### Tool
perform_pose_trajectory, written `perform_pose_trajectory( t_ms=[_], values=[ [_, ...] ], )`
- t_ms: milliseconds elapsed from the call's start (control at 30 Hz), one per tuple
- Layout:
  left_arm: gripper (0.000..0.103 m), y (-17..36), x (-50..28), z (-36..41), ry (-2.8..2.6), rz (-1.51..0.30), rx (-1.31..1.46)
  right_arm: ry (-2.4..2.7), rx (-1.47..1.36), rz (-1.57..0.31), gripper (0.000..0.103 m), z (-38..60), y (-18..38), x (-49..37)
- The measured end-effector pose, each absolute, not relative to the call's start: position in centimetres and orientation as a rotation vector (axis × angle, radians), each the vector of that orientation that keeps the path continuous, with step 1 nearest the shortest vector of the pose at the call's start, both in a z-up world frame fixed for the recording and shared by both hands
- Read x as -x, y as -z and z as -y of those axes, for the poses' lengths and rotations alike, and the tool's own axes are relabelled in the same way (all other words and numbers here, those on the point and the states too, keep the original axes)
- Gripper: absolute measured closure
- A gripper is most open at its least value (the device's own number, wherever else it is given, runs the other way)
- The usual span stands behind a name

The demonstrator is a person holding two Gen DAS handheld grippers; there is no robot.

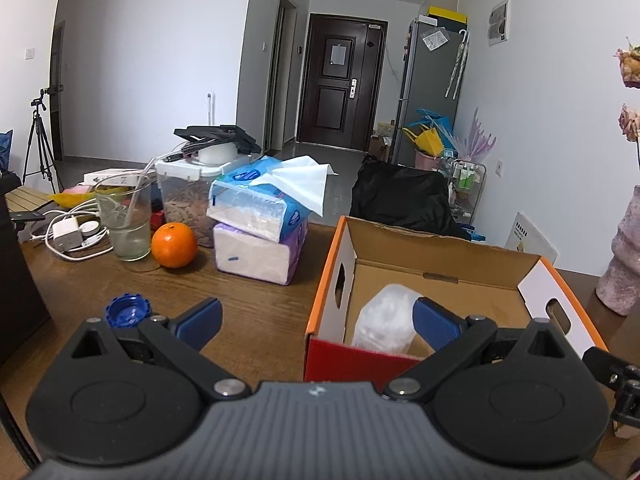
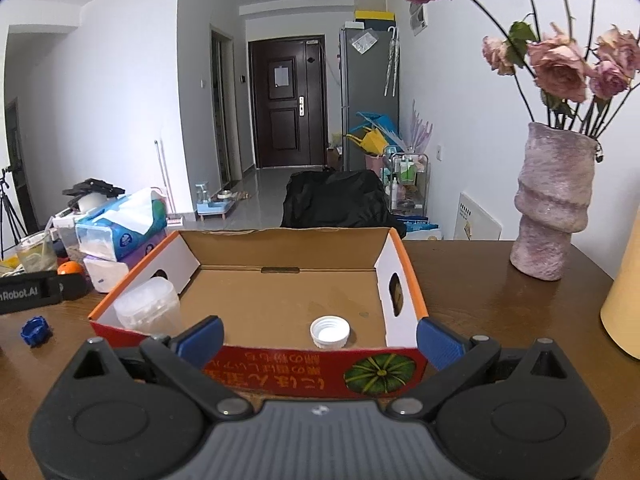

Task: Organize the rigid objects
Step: 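Withdraw both open tools from the cardboard box back over the table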

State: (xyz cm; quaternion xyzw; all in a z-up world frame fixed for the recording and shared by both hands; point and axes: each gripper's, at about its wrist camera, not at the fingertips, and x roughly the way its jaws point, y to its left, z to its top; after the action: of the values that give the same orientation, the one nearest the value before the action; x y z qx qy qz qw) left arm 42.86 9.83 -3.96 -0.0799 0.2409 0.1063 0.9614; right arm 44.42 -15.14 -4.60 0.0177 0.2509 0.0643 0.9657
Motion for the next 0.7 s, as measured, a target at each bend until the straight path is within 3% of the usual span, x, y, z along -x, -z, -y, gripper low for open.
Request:
perform_pose_trajectory(
  t_ms=[700],
  values=[
    [0.0,5.2,-35.1,-8.4,-0.192,-0.524,0.161,-0.153,-0.005,-0.502,0.0,17.5,5.6,-34.7]
  ],
)
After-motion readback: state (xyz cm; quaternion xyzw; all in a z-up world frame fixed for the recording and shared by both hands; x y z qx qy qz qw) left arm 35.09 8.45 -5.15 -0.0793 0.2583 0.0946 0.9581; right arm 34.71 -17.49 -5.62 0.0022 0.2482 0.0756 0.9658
